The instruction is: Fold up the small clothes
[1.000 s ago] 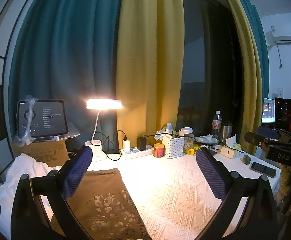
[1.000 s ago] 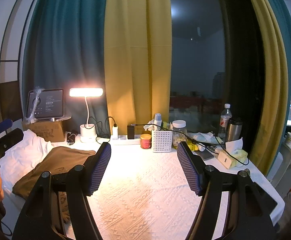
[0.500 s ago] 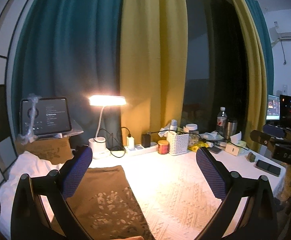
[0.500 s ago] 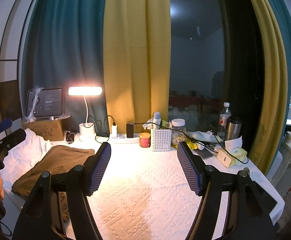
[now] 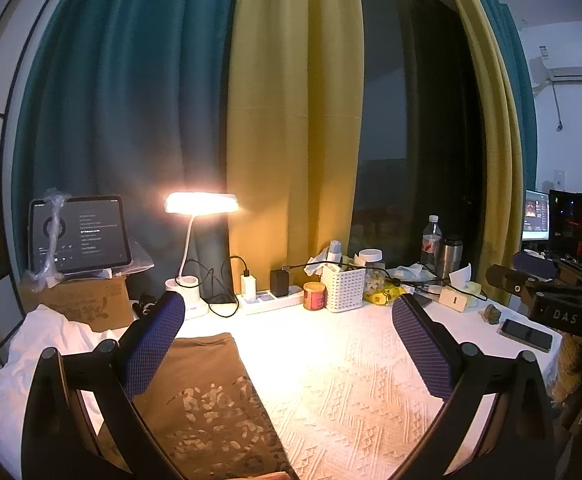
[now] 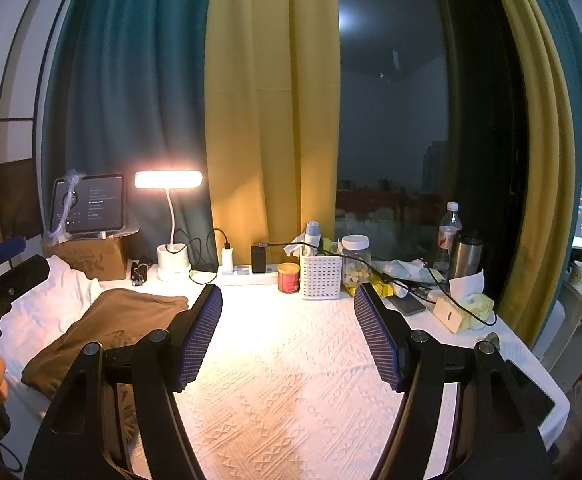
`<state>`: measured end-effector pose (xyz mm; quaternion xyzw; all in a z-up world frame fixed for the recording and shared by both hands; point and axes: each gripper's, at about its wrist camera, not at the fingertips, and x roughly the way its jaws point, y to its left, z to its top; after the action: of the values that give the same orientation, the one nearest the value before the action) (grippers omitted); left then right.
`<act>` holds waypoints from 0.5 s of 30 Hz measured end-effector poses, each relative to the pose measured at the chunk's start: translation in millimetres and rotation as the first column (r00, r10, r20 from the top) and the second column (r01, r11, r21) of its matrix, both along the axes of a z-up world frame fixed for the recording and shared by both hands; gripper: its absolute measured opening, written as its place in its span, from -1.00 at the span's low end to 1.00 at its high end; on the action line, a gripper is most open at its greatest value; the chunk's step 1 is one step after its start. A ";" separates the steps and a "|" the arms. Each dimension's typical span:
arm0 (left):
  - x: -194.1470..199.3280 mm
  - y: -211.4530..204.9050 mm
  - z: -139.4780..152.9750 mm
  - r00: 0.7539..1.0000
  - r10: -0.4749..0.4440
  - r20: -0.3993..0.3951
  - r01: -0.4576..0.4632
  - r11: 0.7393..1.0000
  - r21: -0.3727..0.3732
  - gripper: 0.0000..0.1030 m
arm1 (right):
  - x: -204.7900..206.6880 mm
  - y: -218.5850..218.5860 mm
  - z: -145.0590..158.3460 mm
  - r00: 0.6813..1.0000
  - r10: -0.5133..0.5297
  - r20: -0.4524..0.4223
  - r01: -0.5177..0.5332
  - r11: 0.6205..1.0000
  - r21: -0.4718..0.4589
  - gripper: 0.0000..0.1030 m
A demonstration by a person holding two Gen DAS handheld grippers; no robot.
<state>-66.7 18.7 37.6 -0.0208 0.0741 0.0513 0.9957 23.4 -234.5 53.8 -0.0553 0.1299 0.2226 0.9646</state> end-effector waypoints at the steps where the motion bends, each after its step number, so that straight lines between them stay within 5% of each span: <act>1: 0.0 0.1 0.0 1.000 0.001 0.000 -0.001 1.000 -0.001 0.98 | 0.1 0.6 0.4 1.000 0.000 0.000 0.000 1.000 0.001 0.39; 15: -0.7 0.5 0.6 1.000 -0.011 0.000 0.011 1.000 -0.009 0.98 | -0.3 1.3 -1.7 1.000 0.001 -0.001 -0.001 1.000 -0.003 0.39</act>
<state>-67.4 19.2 38.2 -0.0251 0.0744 0.0454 0.9959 23.1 -233.1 52.1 -0.0568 0.1308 0.2227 0.9644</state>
